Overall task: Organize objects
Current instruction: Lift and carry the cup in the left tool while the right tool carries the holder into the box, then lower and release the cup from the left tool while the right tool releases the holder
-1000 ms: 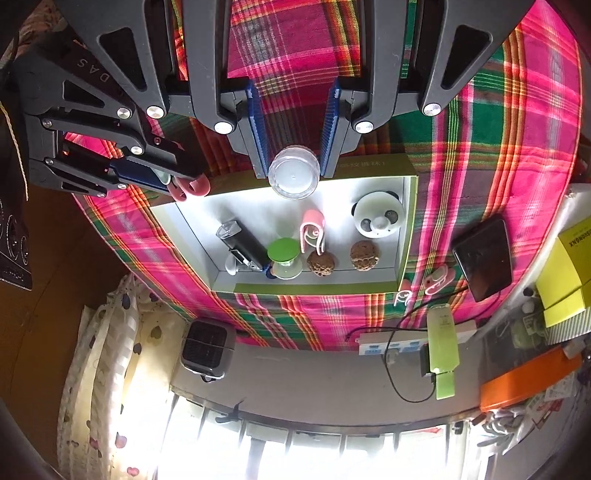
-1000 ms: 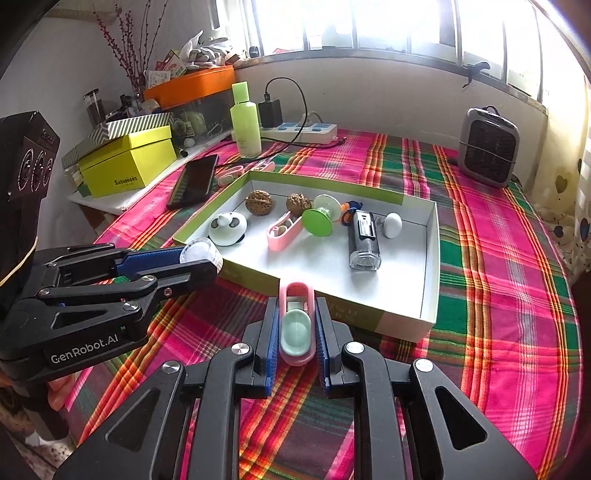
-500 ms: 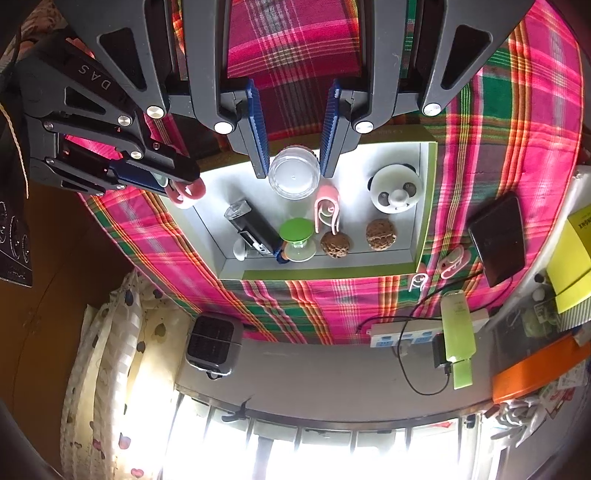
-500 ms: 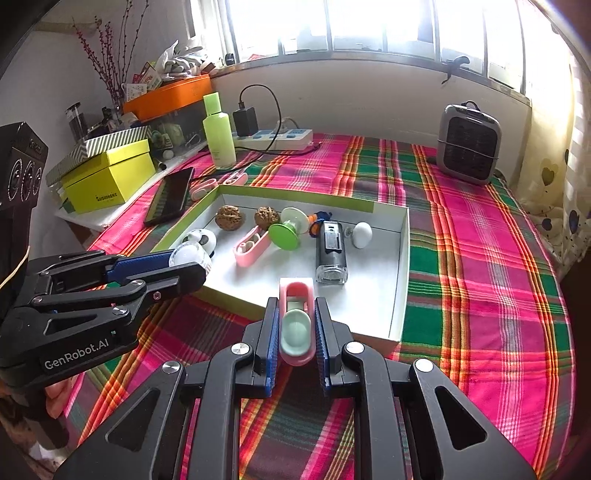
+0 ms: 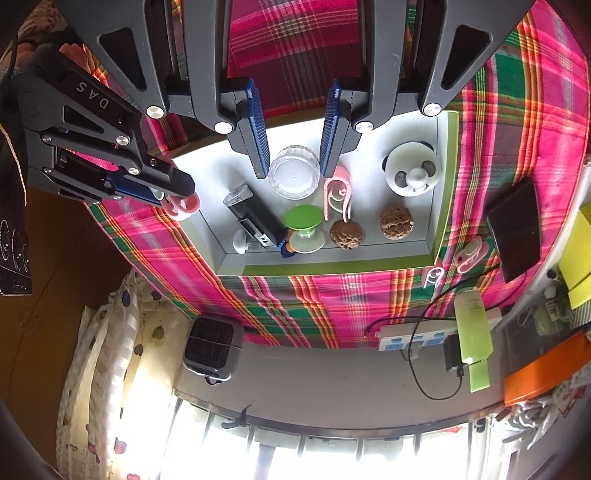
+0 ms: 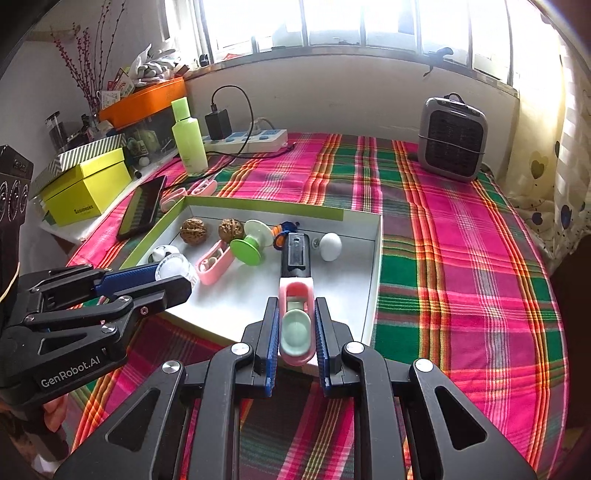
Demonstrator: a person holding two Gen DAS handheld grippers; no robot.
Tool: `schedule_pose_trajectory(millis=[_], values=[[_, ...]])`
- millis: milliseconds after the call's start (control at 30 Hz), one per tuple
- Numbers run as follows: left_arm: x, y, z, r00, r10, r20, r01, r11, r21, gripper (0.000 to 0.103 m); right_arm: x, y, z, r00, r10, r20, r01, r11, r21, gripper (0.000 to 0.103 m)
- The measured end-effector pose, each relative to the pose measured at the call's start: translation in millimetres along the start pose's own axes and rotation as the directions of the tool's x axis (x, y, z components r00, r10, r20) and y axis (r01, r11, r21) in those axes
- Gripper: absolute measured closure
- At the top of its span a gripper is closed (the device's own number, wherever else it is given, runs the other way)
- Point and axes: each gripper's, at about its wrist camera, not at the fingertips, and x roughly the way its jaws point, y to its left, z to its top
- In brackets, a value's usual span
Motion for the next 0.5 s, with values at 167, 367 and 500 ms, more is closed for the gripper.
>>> schedule_pose_trajectory(millis=[167, 367, 500], values=[[8.6, -0.1, 4.2, 1.0, -0.001, -0.008, 0.001, 1.0, -0.002, 0.077, 9.2, -5.7, 5.7, 1.0, -0.018, -0.012, 0.019, 1.0, 0.015, 0.084], [19.3, 1.1, 7.2, 1.0, -0.003, -0.022, 0.002, 1.0, -0.005, 0.077, 21.4, -12.1, 13.1, 0.999, -0.041, -0.022, 0.041, 0.999, 0.033, 0.084], [24.5, 0.4, 8.5, 1.0, -0.003, -0.025, 0.003, 1.0, 0.0, 0.077, 29.0, -15.4, 18.0, 0.998, -0.055, -0.031, 0.056, 0.998, 0.039, 0.084]])
